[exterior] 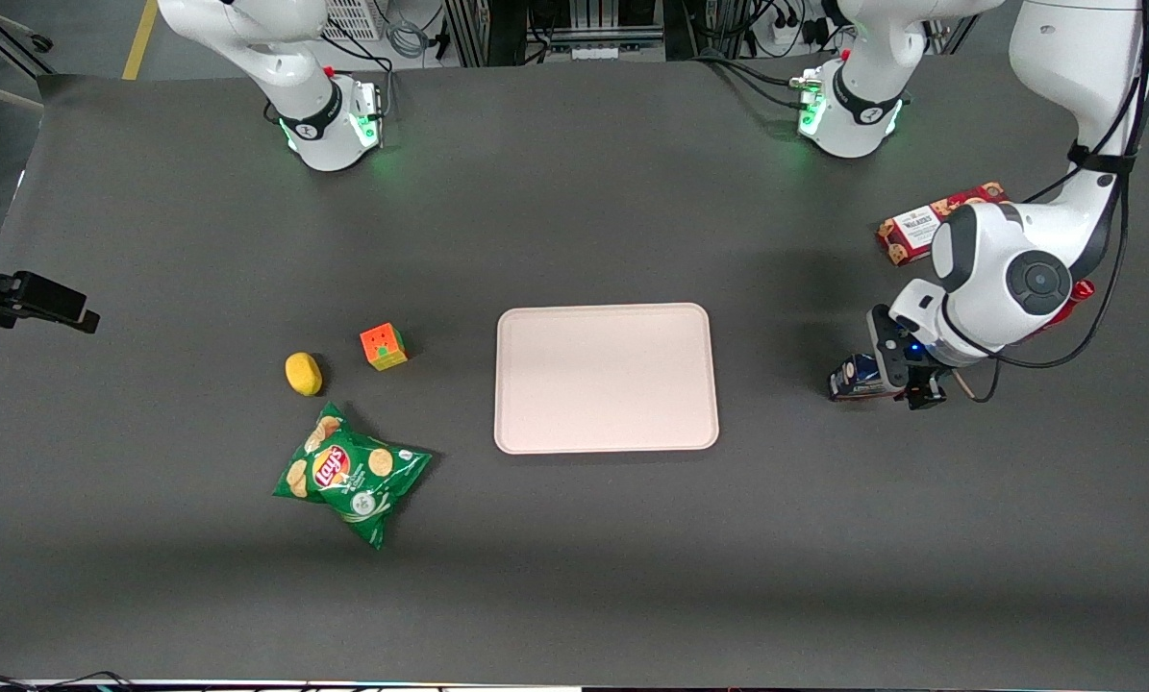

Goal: Place cookie box on tray

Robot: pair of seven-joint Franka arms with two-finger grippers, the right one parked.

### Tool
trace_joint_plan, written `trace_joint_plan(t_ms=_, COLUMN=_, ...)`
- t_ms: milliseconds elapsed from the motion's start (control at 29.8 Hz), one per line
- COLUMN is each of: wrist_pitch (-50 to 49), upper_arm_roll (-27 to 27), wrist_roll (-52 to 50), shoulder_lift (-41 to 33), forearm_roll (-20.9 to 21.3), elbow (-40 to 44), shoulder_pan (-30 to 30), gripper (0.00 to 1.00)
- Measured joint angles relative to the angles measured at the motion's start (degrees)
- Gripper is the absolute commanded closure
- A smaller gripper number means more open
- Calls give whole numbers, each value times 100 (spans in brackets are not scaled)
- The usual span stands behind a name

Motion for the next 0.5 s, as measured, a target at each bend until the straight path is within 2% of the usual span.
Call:
trace_joint_plan(t_ms=67, wrist_pitch=0, upper_arm_roll=0, wrist_roll=0, shoulder_lift=0, forearm_roll=-2, elbow=17, shoulder_pan=0, gripper=93)
trace_joint_plan(t_ms=134, wrist_pitch=0, upper_arm_roll=0, wrist_roll=0, shoulder_lift=0, forearm_roll=-3, elbow=38, shoulder_pan=0, gripper=100)
trace_joint_plan(t_ms=503, wrist_pitch=-112, upper_arm_roll=-26, wrist_roll=-25, shoulder_lift=37, forearm_roll=-13, elbow=446, shoulder_pan=0, gripper=100)
